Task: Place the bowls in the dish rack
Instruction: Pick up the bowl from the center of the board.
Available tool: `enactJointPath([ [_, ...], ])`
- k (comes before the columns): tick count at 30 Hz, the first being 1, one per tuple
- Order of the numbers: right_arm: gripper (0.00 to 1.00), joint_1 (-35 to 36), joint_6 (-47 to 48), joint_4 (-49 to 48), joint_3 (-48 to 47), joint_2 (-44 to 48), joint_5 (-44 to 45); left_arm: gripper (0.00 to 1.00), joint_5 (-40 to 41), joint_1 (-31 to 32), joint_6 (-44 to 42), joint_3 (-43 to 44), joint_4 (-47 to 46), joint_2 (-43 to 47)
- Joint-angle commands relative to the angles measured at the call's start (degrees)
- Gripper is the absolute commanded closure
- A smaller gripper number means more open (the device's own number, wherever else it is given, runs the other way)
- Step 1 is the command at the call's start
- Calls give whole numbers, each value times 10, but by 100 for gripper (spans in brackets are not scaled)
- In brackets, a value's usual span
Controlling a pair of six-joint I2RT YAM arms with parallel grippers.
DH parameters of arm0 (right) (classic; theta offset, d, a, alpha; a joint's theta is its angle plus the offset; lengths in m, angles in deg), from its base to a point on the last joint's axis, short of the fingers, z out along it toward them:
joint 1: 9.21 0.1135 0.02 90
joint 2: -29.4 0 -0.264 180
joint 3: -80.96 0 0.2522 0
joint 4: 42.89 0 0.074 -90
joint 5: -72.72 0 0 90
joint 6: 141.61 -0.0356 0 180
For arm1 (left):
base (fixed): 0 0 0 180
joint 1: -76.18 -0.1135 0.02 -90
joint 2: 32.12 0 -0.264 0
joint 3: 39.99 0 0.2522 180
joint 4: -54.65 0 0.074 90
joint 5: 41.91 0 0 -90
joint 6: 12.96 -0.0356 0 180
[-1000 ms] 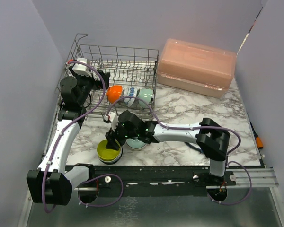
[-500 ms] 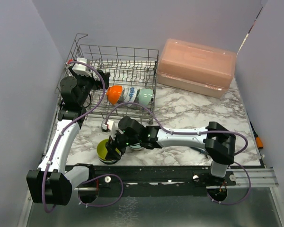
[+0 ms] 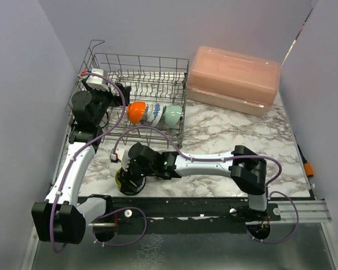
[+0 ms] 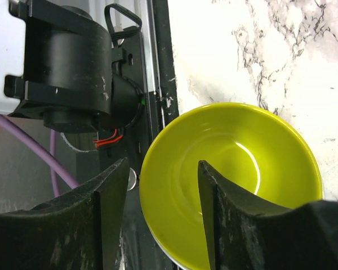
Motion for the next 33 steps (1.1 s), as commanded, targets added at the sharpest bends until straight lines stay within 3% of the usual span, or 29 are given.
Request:
enactJointPath([
  [1,44,10,15,29,-28,-22,19,1,3,2,-1,-4,-9,1],
  [12,44,21,25,42,-39,-36,23,1,0,2,-1,-6,-12,6],
  [16,55,22,29,54,-49,-36,34,1,1,2,-1,-5,-13,5],
  [25,95,23,33,46,-37,7,35,1,-3,2,1,-6,-15,7],
  [33,100,23,12,1,-1,68,29,1,-5,3,4,-6,-15,4],
])
